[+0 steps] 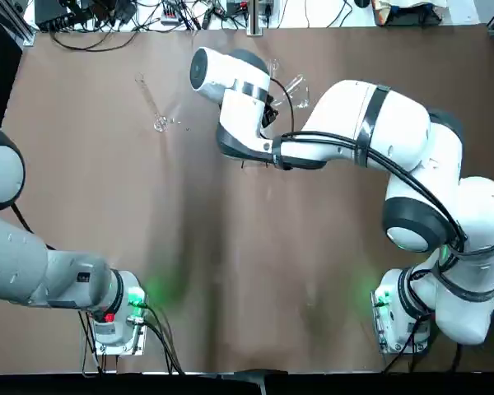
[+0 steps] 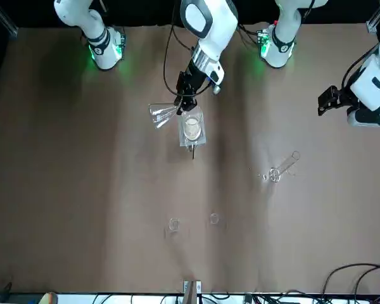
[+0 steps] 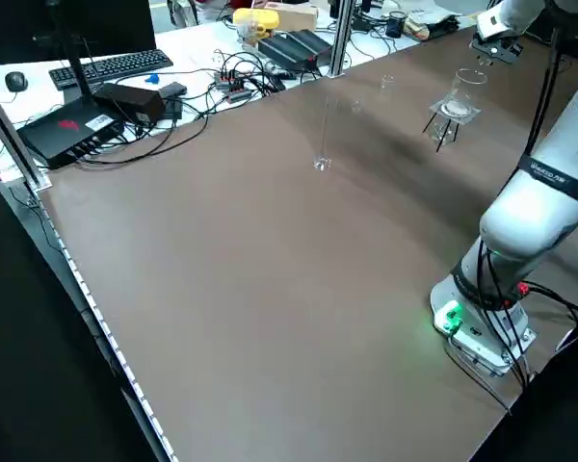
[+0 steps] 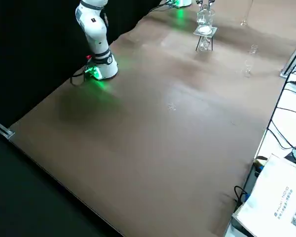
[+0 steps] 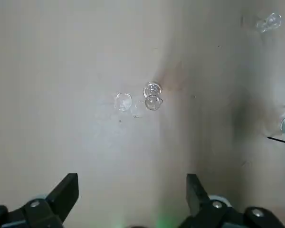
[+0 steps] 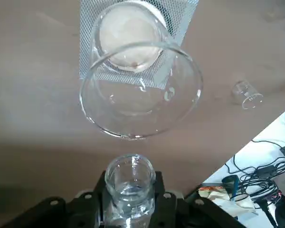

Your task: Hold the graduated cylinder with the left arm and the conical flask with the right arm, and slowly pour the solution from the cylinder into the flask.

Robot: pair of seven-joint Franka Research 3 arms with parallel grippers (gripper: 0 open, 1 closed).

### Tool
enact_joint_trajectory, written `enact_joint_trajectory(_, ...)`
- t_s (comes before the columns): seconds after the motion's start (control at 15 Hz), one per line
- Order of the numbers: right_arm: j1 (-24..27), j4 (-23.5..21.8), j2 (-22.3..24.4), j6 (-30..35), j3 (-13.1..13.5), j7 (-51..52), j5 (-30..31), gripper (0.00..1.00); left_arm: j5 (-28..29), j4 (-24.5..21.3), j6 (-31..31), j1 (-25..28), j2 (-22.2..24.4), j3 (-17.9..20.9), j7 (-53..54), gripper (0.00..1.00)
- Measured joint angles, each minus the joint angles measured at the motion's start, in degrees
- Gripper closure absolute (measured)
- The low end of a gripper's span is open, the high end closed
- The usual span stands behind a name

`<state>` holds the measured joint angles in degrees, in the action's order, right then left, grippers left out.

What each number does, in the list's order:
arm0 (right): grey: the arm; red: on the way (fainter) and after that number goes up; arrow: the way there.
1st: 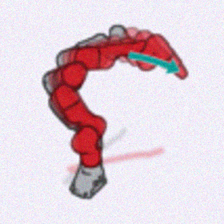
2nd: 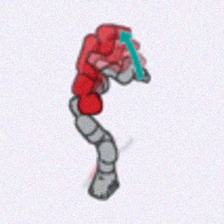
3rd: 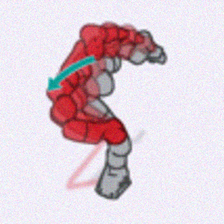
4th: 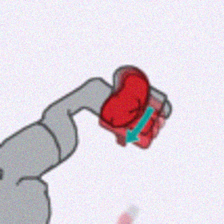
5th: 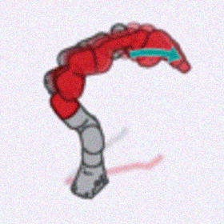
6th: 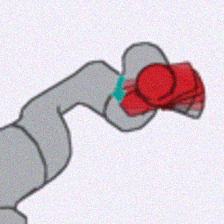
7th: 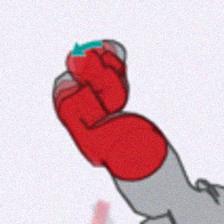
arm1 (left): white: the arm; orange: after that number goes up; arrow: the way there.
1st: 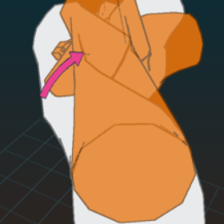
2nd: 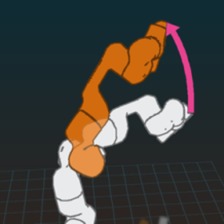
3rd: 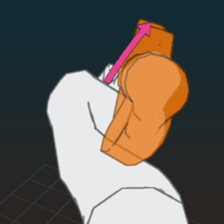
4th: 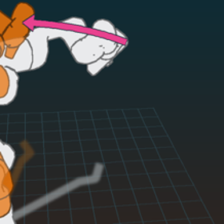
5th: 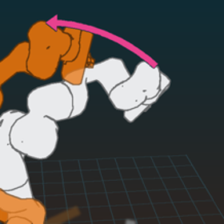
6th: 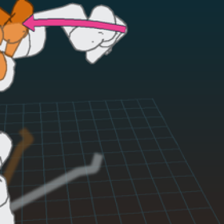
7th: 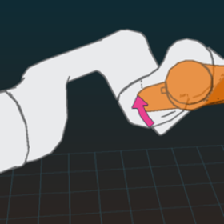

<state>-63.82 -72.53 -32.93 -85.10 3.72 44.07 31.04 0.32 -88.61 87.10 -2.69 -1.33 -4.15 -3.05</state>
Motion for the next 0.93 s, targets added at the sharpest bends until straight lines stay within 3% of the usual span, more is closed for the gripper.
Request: enact_joint_trajectory(0.93,-1.0,0.0,-0.6,0.2,0.0,0.7,1.8,0.61,0.0,0.0,0.1,0.3,-0.1,0.0,0.0,0.0)
